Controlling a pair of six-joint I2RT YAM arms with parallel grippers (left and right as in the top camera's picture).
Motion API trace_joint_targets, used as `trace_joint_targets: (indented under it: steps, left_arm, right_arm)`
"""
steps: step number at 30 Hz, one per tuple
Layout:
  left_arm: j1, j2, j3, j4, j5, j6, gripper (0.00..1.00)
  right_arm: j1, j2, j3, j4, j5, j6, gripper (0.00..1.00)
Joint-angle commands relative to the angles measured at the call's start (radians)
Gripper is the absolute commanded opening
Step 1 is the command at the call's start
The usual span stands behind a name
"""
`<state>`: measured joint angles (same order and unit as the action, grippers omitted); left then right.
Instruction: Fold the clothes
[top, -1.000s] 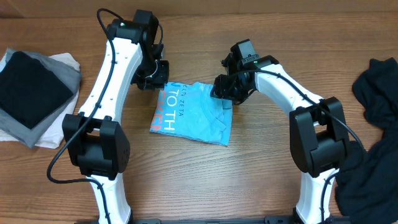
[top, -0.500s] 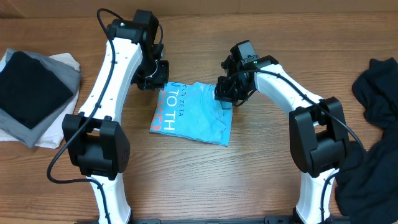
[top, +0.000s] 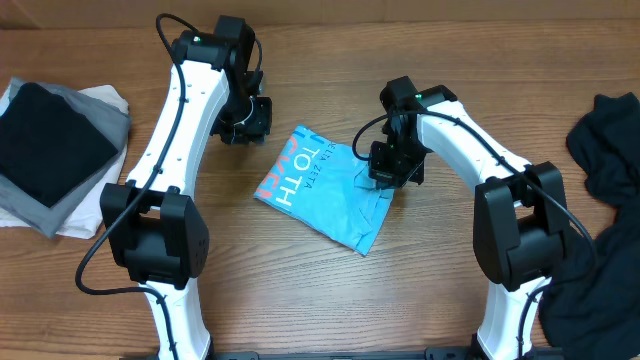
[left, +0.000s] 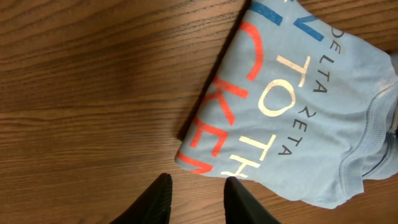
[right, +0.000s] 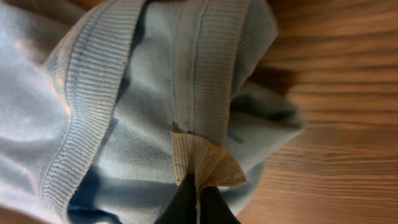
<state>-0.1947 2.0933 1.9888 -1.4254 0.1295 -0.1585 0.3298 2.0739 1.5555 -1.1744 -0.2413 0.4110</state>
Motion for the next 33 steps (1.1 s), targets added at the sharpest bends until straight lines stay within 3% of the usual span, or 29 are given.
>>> trace_joint_targets:
  steps: [1, 5, 11, 20, 33]
  left_arm:
    - [-0.002, 0.012, 0.021, -0.002, -0.007, -0.006, 0.36]
    - [-0.002, 0.012, 0.021, 0.037, -0.006, -0.006, 0.38]
    - [-0.033, 0.012, -0.002, 0.082, 0.056, 0.002, 0.37]
    - [-0.143, 0.013, -0.196, 0.119, 0.144, -0.020, 0.38]
    - [-0.205, 0.013, -0.465, 0.441, 0.180, -0.127, 0.44]
  right_arm:
    - [0.005, -0.027, 0.014, -0.029, 0.117, 0.010, 0.04]
    - [0.005, -0.006, 0.013, -0.104, 0.154, 0.010, 0.04]
    - [0.005, -0.001, -0.058, -0.087, 0.155, 0.010, 0.06]
    - [0.002, -0.001, -0.086, -0.142, 0.225, 0.032, 0.08]
    - [0.024, -0.001, -0.157, -0.168, 0.209, 0.032, 0.07]
